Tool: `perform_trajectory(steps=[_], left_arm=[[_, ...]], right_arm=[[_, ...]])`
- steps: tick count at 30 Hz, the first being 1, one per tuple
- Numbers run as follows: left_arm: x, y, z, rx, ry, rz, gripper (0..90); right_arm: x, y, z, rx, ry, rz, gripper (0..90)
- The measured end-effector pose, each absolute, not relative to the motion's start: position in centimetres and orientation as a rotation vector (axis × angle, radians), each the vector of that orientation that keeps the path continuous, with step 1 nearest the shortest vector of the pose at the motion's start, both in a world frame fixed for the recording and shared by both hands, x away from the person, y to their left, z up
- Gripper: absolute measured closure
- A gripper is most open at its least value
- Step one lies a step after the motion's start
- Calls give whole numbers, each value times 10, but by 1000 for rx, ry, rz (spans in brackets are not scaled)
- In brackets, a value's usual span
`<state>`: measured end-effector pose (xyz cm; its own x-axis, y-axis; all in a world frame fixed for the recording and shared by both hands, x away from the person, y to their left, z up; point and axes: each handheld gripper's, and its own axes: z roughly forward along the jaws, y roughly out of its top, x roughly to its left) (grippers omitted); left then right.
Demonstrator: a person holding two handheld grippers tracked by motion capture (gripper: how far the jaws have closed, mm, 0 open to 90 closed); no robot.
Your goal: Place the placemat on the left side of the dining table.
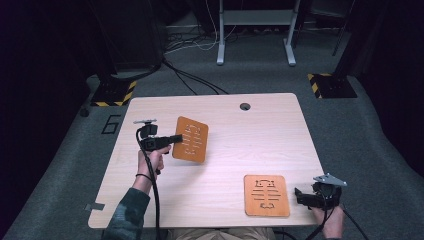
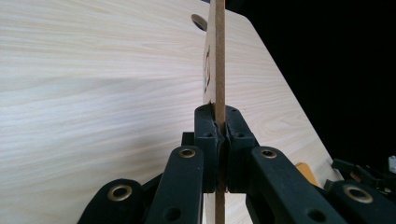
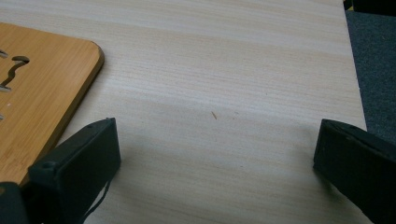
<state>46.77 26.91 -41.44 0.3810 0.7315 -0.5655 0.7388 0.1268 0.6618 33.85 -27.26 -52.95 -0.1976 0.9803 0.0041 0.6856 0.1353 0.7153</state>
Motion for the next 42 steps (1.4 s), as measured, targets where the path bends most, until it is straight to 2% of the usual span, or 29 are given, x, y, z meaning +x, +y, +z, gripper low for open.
perform_trajectory(steps=[22,32,42], left_arm=[[476,307,-420,1639,1484,6,861],[485,323,-429,1633,1558,-45,858],[493,341,-441,1648,1632,-36,807]], right_arm=[[338,-273,-530,1600,1941,822,0],[338,-272,-530,1601,1938,824,0],[338,-272,-530,1600,1936,825,0]])
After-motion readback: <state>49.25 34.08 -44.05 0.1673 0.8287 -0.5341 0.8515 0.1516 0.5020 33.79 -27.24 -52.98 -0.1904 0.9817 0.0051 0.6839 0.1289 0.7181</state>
